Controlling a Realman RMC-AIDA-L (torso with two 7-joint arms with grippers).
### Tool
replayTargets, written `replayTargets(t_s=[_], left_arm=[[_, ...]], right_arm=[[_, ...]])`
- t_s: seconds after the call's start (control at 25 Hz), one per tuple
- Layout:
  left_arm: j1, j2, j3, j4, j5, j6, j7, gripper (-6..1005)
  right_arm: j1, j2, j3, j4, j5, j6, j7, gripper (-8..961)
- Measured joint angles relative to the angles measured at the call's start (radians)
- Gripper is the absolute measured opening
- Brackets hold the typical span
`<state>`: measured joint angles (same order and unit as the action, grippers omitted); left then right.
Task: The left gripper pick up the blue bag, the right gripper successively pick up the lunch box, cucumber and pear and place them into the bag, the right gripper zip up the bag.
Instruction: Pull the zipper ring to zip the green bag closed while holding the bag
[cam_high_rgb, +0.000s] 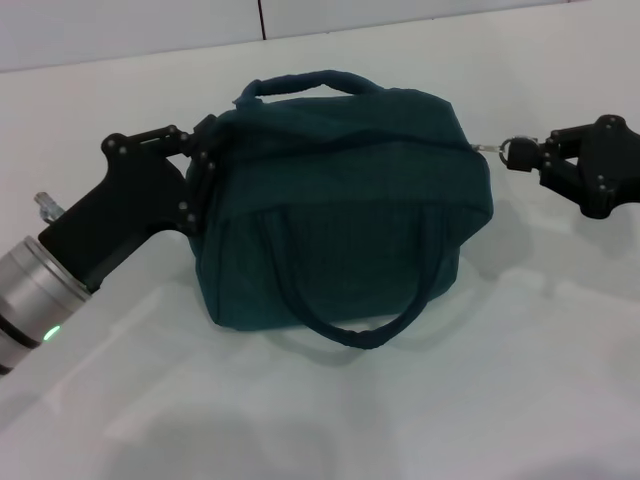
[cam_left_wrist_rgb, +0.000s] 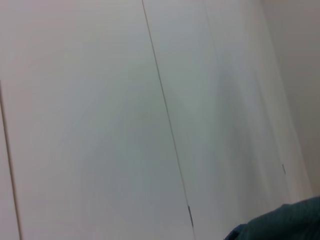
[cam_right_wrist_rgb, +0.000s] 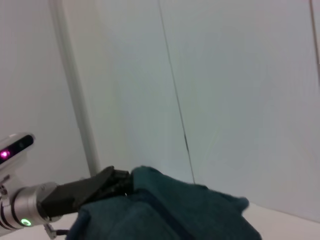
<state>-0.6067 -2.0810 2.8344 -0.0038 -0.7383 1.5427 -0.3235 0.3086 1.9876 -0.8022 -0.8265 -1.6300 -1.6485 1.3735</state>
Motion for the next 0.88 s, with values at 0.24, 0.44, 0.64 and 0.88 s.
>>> replayTargets(t_s=[0.24, 0.44, 0.64, 0.88], left_arm=[[-0.023, 0.007, -0.003, -0.022, -0.009, 0.04, -0.115, 63], [-0.032, 0.007, -0.002, -0.041, -0.009, 0.082, -0.156, 75], [-0.039, 0.006, 0.003, -0.046, -0.008, 0.083, -0.187, 87], [-0.049, -0.002, 0.005, -0.067, -0.002, 0.075, -0.214, 101]], right_arm=[[-0.004, -0.004, 0.0, 0.018, -0.015, 0.005, 0.002, 7], [-0.011, -0.01, 0.0, 0.047, -0.018, 0.038, 0.003, 7], [-0.017, -0.013, 0.0, 0.075, -0.018, 0.097, -0.002, 7], [-0.009, -0.011, 0.0, 0.095, -0.017, 0.182, -0.004, 7]])
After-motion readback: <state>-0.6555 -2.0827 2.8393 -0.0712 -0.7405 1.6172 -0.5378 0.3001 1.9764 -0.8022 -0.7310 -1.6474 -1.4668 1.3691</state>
